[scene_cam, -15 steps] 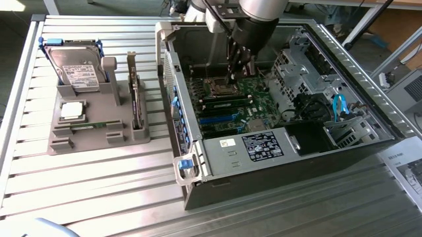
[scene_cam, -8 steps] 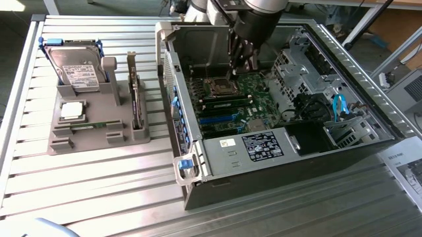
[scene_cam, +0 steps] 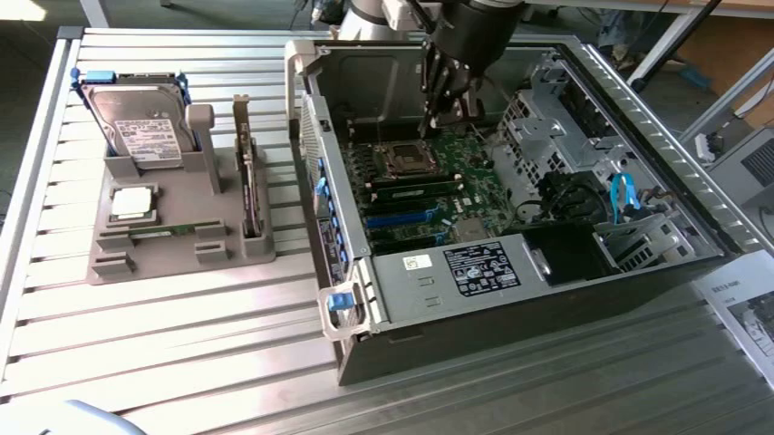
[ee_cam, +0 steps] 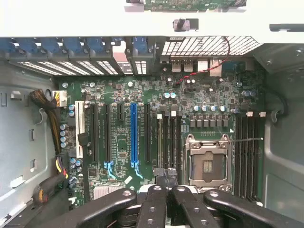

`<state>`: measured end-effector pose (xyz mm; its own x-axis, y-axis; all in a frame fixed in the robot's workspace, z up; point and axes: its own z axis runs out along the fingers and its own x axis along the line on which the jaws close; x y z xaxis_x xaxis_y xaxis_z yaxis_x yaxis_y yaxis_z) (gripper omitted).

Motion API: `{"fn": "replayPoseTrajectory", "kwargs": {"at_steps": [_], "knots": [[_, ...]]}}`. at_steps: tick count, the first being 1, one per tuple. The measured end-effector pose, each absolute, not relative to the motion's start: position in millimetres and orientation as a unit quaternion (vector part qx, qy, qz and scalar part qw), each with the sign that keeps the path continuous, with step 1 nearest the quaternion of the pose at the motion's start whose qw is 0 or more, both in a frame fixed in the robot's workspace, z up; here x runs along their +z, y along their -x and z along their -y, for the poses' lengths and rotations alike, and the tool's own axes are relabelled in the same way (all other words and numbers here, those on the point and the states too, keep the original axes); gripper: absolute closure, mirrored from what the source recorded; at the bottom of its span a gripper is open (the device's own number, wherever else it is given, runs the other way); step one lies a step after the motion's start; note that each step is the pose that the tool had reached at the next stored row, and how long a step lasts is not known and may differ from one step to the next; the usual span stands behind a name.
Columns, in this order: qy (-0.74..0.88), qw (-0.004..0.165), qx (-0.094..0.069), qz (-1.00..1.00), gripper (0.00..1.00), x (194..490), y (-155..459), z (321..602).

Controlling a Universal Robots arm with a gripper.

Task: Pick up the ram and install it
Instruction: 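Press down the ram until it locks into place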

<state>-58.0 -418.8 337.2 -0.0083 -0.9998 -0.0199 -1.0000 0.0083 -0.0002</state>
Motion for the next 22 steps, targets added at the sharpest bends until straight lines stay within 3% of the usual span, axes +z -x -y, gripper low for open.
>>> {"fn": "replayPoseTrajectory", "kwargs": {"at_steps": [22], "knots": [[0.704,0.007,0.007,-0.710,0.90,362,58,419]]}}
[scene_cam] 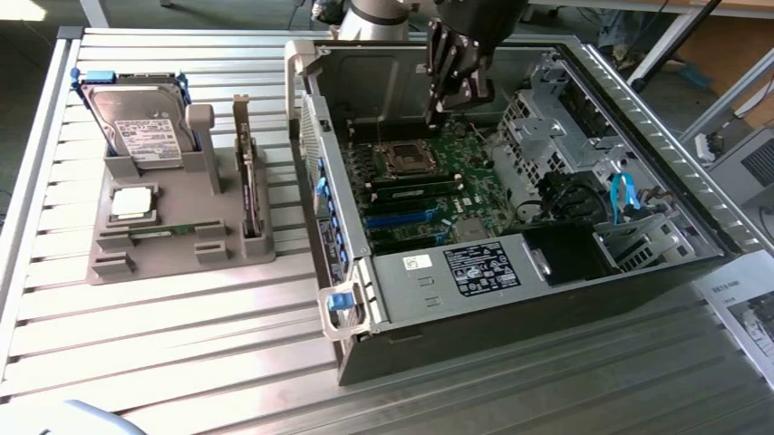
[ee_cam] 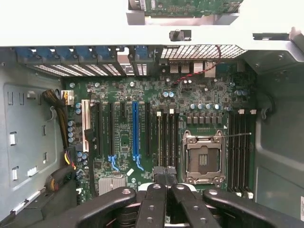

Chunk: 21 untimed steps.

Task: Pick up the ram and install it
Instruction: 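Press down the ram until it locks into place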

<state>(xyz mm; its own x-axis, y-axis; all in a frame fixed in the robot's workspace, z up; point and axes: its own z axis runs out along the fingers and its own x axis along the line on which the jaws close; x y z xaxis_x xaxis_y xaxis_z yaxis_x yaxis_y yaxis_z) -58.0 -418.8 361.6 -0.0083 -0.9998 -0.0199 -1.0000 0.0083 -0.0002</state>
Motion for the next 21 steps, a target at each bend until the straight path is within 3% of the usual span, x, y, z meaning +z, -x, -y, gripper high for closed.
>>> {"fn": "replayPoseTrajectory", "kwargs": {"at_steps": [21], "knots": [[0.704,0.007,0.007,-0.710,0.90,362,31,419]]}}
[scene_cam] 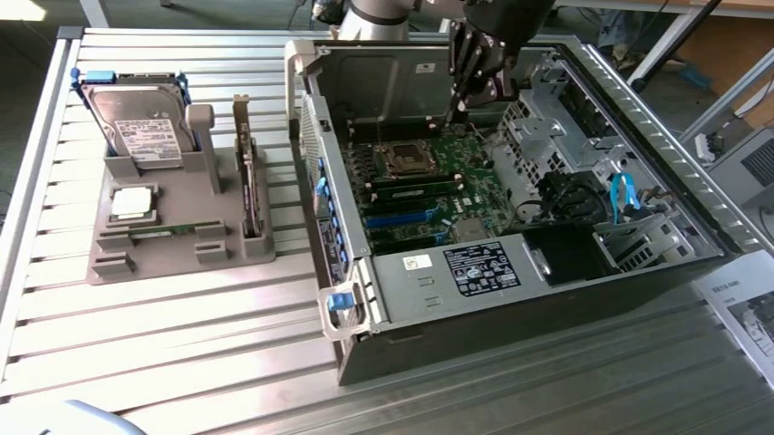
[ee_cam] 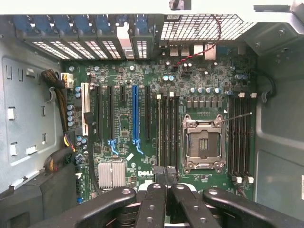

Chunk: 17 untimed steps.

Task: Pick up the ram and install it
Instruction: 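Press down the ram until it locks into place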

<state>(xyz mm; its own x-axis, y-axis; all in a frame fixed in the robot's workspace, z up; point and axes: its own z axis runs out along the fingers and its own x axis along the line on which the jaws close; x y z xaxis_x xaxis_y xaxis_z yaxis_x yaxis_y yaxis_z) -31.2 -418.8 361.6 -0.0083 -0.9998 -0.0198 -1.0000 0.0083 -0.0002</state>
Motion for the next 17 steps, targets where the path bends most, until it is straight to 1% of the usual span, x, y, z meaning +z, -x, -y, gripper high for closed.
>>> {"fn": "replayPoseTrajectory", "kwargs": {"at_steps": [13,17], "knots": [[0.701,0.007,0.007,-0.713,0.90,361.6,31.2,418.8],[0.643,0.008,0.006,-0.765,0.90,361.4,31.2,418.8]]}}
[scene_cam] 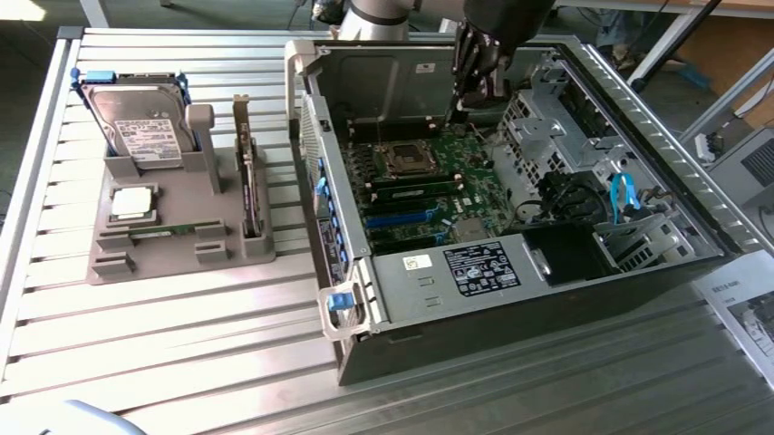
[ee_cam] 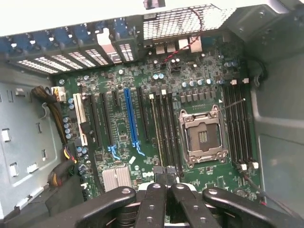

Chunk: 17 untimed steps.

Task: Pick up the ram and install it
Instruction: 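Press down the ram until it locks into place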

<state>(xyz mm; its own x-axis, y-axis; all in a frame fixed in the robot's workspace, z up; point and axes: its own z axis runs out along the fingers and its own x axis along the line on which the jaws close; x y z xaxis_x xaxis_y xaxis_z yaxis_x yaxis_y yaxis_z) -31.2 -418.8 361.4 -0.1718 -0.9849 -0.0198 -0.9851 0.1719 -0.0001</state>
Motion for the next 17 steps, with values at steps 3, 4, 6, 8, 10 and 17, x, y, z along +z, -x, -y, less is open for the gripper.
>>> {"fn": "replayPoseTrajectory", "kwargs": {"at_steps": [3,4,6,8,10,17], "knots": [[0.626,0.008,0.006,-0.780,0.90,361.2,31.2,418.8],[0.619,0.008,0.006,-0.785,0.90,361.1,31.2,418.8],[0.600,0.008,0.006,-0.800,0.90,360.8,31.2,418.8],[0.587,0.008,0.006,-0.810,0.90,360.6,31.2,418.8],[0.574,0.008,0.006,-0.819,0.90,360.5,31.2,418.8],[0.529,0.008,0.005,-0.848,0.90,360.1,31.2,418.8]]}}
